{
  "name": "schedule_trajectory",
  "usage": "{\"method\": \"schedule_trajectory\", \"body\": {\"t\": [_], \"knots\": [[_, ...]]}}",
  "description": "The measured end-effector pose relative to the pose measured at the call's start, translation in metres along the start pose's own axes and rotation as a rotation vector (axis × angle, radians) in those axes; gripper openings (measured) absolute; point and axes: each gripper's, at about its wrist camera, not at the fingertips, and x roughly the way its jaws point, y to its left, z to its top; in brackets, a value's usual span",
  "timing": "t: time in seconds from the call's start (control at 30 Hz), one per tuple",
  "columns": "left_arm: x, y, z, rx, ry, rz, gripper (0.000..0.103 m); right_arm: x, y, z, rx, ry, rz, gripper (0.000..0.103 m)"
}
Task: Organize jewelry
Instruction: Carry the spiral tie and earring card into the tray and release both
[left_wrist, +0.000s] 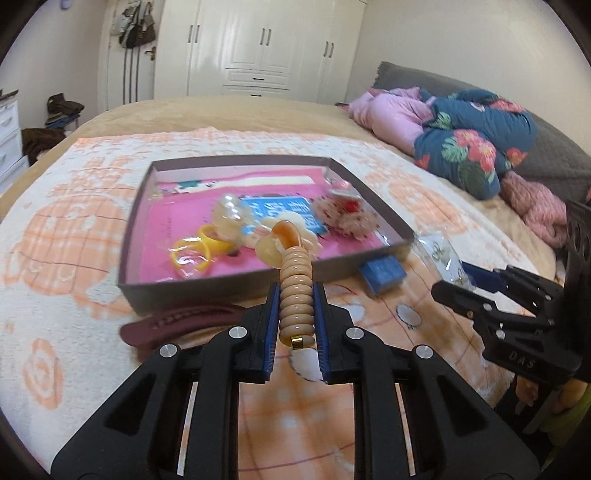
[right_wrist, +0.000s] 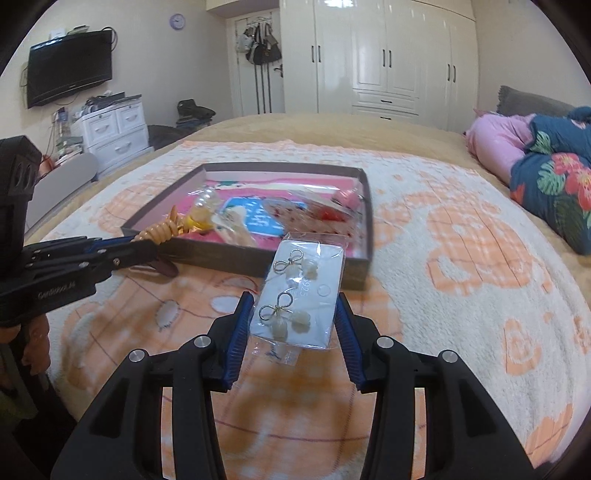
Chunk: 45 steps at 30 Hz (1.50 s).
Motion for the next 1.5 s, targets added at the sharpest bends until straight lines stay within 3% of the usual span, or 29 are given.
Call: {"method": "schedule_trajectory", "body": {"t": [0.8, 1.5], "knots": [[-0.001, 0.061, 0.028, -0.143, -0.062, 0.077, 0.011, 0.038, 0.025, 0.055, -0.070, -0.052, 0.016, 0.042], [0.041, 0.101, 0.066, -0.172, -0.019, 0.133, 0.011, 0.099, 0.011, 0.098, -0.059, -0.012, -0.013, 0.042]]}}
